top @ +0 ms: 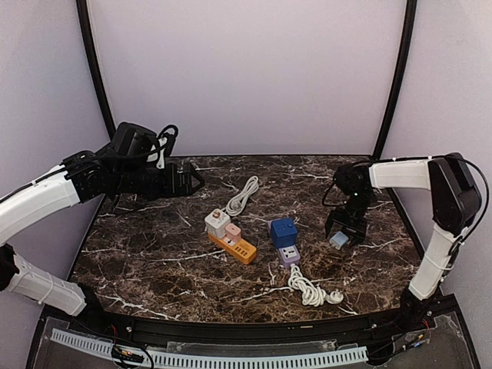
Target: Insert the plug
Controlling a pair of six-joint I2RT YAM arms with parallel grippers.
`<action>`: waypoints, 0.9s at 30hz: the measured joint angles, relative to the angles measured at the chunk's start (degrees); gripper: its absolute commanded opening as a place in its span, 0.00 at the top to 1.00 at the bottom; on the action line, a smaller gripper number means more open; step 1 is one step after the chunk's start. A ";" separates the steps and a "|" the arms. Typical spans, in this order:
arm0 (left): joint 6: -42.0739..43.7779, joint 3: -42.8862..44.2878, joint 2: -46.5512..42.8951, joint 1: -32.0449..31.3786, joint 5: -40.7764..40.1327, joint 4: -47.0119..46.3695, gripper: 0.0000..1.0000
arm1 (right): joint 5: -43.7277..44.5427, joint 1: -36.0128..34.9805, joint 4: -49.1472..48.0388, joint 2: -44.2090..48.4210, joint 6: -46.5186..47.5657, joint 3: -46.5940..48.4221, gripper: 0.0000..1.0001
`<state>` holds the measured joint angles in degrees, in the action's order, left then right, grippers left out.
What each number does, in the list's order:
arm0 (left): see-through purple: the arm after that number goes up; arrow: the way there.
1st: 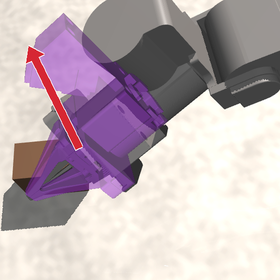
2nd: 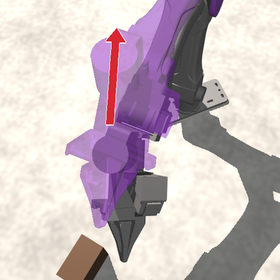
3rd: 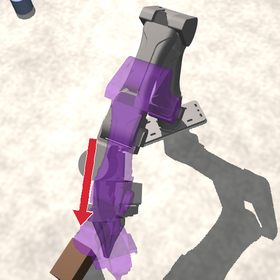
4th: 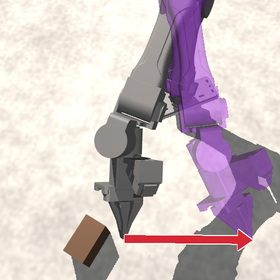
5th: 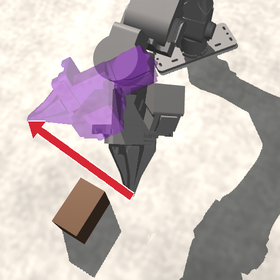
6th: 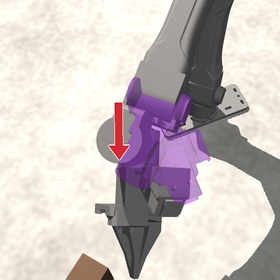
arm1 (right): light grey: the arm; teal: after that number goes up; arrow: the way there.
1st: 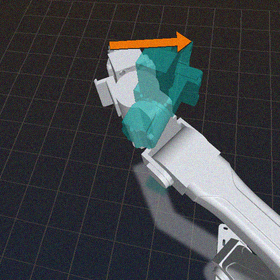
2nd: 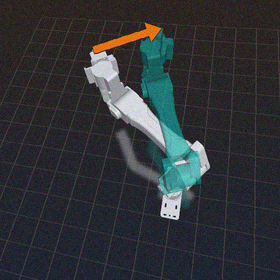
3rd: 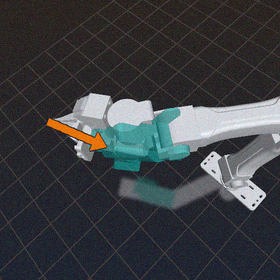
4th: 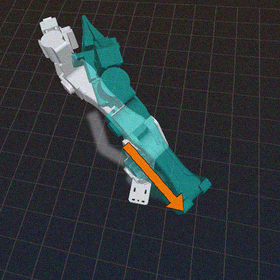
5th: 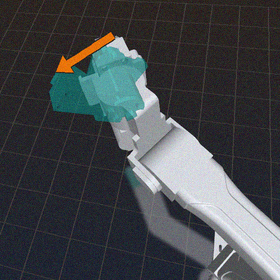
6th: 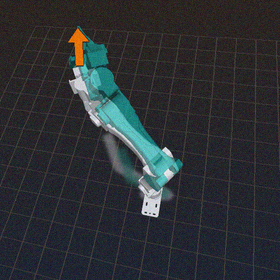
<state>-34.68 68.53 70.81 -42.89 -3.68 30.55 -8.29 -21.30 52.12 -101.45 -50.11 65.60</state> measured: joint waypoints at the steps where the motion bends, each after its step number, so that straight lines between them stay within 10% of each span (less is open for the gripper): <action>1: 0.02 0.00 0.07 0.00 0.00 0.00 0.00 | -0.22 0.00 -0.15 -0.26 -0.24 0.00 0.26; 27: 1.31 0.07 2.75 0.00 0.02 -0.48 0.00 | 3.67 1.29 -1.25 -3.06 -2.86 0.59 0.34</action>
<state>-33.36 68.60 73.56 -42.89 -3.66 30.06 -4.62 -20.01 50.87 -104.51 -52.97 66.19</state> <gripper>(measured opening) 0.996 0.666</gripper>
